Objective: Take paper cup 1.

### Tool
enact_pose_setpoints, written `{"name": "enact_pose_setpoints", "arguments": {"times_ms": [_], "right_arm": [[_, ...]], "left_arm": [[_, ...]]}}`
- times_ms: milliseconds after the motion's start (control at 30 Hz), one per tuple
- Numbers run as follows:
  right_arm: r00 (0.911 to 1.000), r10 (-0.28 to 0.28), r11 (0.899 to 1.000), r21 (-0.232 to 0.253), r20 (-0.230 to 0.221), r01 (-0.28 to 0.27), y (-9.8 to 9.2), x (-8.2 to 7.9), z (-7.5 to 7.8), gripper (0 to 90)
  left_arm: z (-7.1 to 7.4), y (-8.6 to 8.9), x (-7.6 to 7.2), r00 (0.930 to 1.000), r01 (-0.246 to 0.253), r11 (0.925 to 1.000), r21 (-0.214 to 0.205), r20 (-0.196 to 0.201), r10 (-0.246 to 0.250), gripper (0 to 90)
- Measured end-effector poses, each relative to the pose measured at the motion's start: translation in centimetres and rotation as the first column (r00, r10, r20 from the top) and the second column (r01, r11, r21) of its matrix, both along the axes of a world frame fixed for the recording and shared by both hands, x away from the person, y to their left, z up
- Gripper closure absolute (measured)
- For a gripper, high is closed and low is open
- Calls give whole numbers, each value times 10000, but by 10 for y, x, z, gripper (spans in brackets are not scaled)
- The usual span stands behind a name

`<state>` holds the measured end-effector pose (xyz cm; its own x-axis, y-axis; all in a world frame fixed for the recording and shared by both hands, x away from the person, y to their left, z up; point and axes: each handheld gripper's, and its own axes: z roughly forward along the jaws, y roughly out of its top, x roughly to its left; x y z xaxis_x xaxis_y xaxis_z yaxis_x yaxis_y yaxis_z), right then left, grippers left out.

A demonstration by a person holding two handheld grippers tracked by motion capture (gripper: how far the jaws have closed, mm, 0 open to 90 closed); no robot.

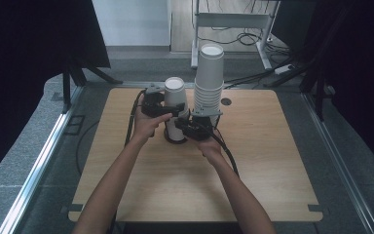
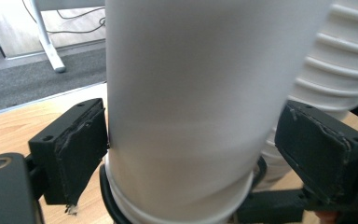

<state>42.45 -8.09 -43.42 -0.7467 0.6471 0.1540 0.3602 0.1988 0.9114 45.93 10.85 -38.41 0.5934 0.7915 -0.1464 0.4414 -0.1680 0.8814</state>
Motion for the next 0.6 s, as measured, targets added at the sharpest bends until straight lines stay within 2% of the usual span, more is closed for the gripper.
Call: {"name": "enact_pose_setpoints", "arguments": {"times_ms": [33,300,600], "right_arm": [[9999,-6,10000,-45,125,6,0,1,0,751],[10000,-16,10000,-43,43,17,1,0,0,748],[10000,-33,10000,-26,77,33,2,1,1,742]], "left_arm": [[-2,-2,3,10000,-39,10000,35,-32,40,98],[-10,-7,11,9997,-104,9999,6,-203,104,85],[-13,-11,15,9996,-264,9996,-73,-30,264,100]]}}
